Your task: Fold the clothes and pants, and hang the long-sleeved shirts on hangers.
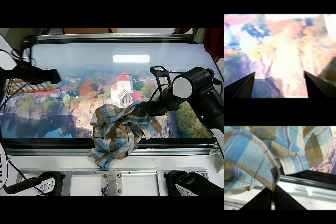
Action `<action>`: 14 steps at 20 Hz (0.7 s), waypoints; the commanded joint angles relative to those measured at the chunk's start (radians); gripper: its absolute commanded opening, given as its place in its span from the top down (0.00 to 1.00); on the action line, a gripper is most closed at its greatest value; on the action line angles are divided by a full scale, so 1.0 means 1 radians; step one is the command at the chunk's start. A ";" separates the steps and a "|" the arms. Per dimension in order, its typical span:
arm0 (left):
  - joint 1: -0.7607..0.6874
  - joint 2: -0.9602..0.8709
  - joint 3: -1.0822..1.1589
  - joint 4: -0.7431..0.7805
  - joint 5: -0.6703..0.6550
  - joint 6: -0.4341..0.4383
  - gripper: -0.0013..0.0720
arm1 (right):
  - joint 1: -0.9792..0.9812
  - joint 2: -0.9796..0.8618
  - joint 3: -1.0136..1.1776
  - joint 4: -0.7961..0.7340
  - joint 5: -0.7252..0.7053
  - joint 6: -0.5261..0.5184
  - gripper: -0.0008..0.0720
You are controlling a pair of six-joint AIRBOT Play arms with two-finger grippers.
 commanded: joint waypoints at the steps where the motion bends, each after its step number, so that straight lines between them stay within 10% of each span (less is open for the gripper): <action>1: 0.215 -0.049 0.008 0.122 0.119 0.002 0.09 | 0.001 -0.001 0.000 0.000 0.000 0.000 0.96; 9: 0.506 -0.295 0.014 0.143 0.420 0.002 0.09 | 0.001 -0.001 0.000 0.000 0.000 0.000 0.96; 14: 0.522 -0.500 0.233 0.351 0.335 0.002 0.09 | 0.001 -0.001 0.000 0.000 0.000 0.000 0.96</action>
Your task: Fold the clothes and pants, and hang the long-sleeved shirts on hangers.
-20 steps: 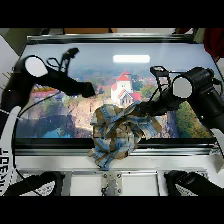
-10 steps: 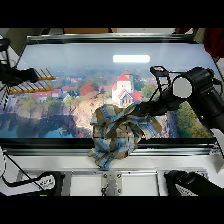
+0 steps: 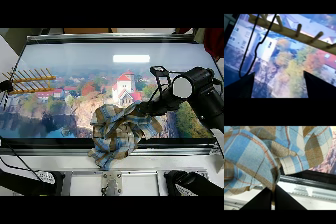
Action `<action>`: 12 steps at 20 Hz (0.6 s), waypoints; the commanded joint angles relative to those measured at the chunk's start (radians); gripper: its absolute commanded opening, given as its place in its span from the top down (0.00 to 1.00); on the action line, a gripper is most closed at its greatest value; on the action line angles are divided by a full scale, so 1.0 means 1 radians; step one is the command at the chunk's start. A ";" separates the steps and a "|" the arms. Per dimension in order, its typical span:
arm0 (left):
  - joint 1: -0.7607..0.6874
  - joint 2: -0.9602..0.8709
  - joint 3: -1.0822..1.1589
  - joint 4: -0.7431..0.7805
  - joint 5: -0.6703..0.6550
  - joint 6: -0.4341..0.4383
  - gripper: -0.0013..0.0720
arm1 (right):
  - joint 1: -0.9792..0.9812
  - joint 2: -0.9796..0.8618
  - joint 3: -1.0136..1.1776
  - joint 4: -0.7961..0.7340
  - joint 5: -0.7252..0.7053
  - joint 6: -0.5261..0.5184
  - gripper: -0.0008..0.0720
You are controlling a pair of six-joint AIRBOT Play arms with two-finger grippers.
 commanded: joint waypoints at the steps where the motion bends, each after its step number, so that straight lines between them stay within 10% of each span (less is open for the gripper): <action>1: 0.018 -0.145 0.153 0.148 -0.040 0.000 0.09 | 0.001 -0.001 0.000 0.000 0.000 0.000 0.96; 12: 0.040 -0.421 0.350 0.225 -0.037 0.077 0.09 | 0.001 -0.001 0.000 0.000 0.000 0.000 0.96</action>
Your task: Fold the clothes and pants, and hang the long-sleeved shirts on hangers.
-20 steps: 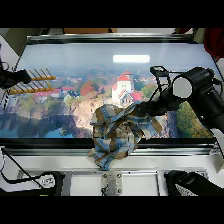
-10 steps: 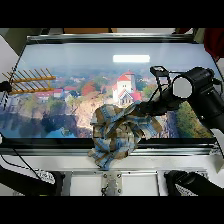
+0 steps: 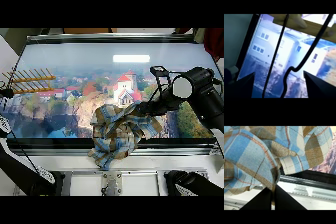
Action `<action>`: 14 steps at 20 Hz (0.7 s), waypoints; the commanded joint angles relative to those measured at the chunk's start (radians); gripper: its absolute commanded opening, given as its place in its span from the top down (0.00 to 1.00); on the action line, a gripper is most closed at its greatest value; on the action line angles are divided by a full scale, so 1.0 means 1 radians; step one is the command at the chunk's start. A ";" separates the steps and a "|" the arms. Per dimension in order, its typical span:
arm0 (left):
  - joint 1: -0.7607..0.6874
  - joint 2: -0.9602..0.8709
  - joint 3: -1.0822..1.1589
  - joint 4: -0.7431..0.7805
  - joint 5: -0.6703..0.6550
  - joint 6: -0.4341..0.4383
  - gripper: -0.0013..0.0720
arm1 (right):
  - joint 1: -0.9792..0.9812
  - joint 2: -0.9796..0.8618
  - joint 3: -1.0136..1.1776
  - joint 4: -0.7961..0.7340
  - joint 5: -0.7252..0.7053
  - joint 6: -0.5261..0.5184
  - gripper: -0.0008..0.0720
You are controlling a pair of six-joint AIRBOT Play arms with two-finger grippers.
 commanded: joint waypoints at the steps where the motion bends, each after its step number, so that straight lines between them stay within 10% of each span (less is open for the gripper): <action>1: 0.010 -0.052 0.015 0.014 0.037 0.024 0.09 | 0.001 -0.001 0.000 0.000 0.000 0.000 0.96; 14: 0.045 -0.077 -0.020 0.004 0.116 0.024 0.16 | 0.001 -0.001 0.000 0.000 0.000 0.000 0.96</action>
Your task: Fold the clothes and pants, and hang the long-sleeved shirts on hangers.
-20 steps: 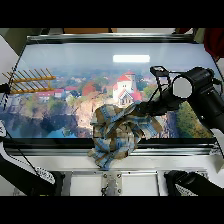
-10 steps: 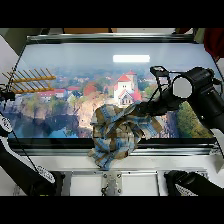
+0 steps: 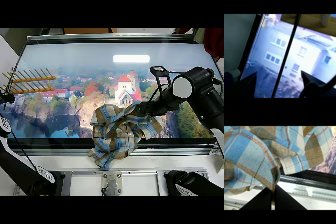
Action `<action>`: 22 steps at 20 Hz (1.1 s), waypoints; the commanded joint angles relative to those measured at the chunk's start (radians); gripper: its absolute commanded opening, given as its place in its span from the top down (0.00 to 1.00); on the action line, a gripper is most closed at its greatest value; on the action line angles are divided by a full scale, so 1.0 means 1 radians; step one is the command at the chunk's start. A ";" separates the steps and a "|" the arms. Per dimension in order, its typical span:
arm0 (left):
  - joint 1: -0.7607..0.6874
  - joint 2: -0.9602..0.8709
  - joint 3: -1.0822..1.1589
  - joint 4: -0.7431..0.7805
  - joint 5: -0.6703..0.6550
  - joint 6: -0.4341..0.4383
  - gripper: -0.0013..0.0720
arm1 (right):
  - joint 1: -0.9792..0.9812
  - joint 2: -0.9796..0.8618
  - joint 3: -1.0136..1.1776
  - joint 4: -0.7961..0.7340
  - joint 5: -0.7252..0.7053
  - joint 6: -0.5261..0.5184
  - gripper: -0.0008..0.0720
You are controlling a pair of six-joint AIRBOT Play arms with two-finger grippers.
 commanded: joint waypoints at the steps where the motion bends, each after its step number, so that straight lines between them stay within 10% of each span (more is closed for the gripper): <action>1: 0.002 0.000 -0.001 -0.005 0.006 0.002 0.36 | 0.001 -0.001 0.000 0.000 0.000 0.000 0.96; 2: 0.001 0.000 -0.001 -0.005 0.003 0.002 0.56 | 0.001 -0.001 0.000 0.000 0.000 0.000 0.96; 5: -0.001 0.000 -0.002 -0.006 0.005 0.002 0.57 | 0.001 0.000 0.000 0.000 0.000 0.000 0.96; 7: -0.001 0.000 -0.002 -0.006 -0.002 0.003 0.96 | 0.001 0.000 0.000 0.000 0.000 0.000 0.96; 22: -0.016 0.138 -0.002 -0.067 -0.077 -0.017 0.97 | 0.001 0.000 0.000 0.000 0.000 0.000 0.96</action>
